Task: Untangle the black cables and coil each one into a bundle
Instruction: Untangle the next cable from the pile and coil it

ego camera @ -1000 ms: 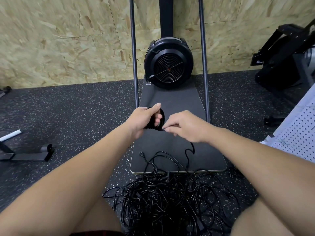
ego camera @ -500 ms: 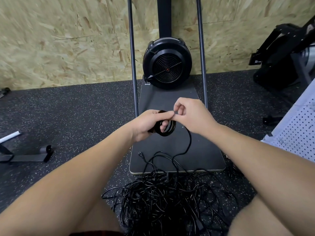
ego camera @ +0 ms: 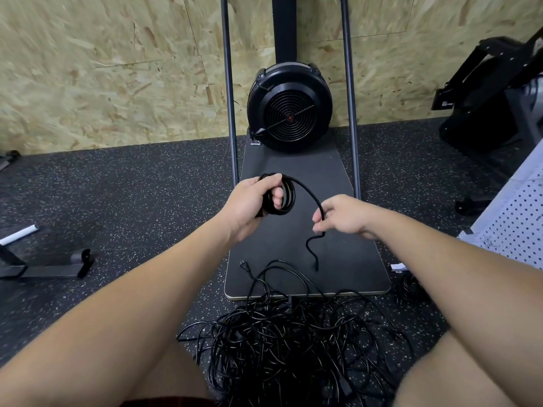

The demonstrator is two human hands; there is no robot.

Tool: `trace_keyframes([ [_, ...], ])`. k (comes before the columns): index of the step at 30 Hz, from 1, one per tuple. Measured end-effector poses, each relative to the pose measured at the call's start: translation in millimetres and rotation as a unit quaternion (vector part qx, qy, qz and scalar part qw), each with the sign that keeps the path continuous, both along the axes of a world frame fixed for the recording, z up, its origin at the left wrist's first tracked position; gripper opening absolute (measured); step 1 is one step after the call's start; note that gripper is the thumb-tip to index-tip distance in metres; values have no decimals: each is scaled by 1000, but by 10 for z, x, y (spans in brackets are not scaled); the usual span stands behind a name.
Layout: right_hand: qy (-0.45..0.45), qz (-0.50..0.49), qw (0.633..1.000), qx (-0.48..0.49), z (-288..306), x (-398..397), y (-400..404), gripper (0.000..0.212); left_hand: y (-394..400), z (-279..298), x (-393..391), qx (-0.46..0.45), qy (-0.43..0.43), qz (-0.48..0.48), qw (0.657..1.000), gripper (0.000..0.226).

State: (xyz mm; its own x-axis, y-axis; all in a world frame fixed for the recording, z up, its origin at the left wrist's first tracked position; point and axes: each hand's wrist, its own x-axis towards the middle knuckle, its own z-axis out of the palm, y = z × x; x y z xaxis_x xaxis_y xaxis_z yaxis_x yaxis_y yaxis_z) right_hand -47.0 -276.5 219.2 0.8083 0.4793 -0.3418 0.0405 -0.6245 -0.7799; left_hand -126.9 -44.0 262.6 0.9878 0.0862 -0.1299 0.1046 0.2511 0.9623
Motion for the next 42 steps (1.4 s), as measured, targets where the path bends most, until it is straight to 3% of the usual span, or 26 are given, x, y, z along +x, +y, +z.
trace_keyframes([
  [2, 36, -49, 997, 53, 33, 2, -11, 11, 17, 25, 2, -13, -2, 25, 1000, 21],
  [6, 96, -196, 968, 127, 128, 20, 20, 27, 58, 18, 17, -39, -18, 55, 998, 16],
  [10, -5, -258, 961, 99, 88, 58, 103, 31, 13, -9, 24, -31, -38, 45, 998, 17],
  [13, -141, -146, 977, -66, 36, 31, 163, 38, -4, -30, 24, -26, -48, 35, 998, 19],
  [16, -212, -13, 959, -188, 74, -116, 284, 37, 18, -61, 37, -14, -42, 42, 998, 16],
  [20, -249, 242, 924, -160, 317, -322, 382, 11, 82, -99, 62, 38, -27, 76, 996, 17],
  [22, -297, 275, 905, -129, 417, -357, 382, 2, 121, -137, 72, 67, -17, 74, 995, 20],
  [26, -341, 157, 926, -36, 563, -380, 355, 8, 90, -173, 25, 115, 6, 15, 993, 28],
  [30, -375, 6, 924, -76, 632, -396, 329, 45, -25, -170, -53, 177, -3, -81, 981, 35],
  [32, -346, -21, 935, -69, 598, -381, 306, 52, -80, -167, -64, 176, -1, -116, 978, 41],
  [36, -208, 21, 976, 55, 544, -307, 227, 45, -111, -123, -68, 191, 40, -177, 965, 56],
  [39, -143, 75, 980, 119, 522, -218, 134, 40, -59, -142, -76, 185, 18, -227, 956, 34],
  [42, -148, 68, 981, 103, 453, -147, 68, 41, 6, -150, -83, 168, 11, -220, 961, 18],
])
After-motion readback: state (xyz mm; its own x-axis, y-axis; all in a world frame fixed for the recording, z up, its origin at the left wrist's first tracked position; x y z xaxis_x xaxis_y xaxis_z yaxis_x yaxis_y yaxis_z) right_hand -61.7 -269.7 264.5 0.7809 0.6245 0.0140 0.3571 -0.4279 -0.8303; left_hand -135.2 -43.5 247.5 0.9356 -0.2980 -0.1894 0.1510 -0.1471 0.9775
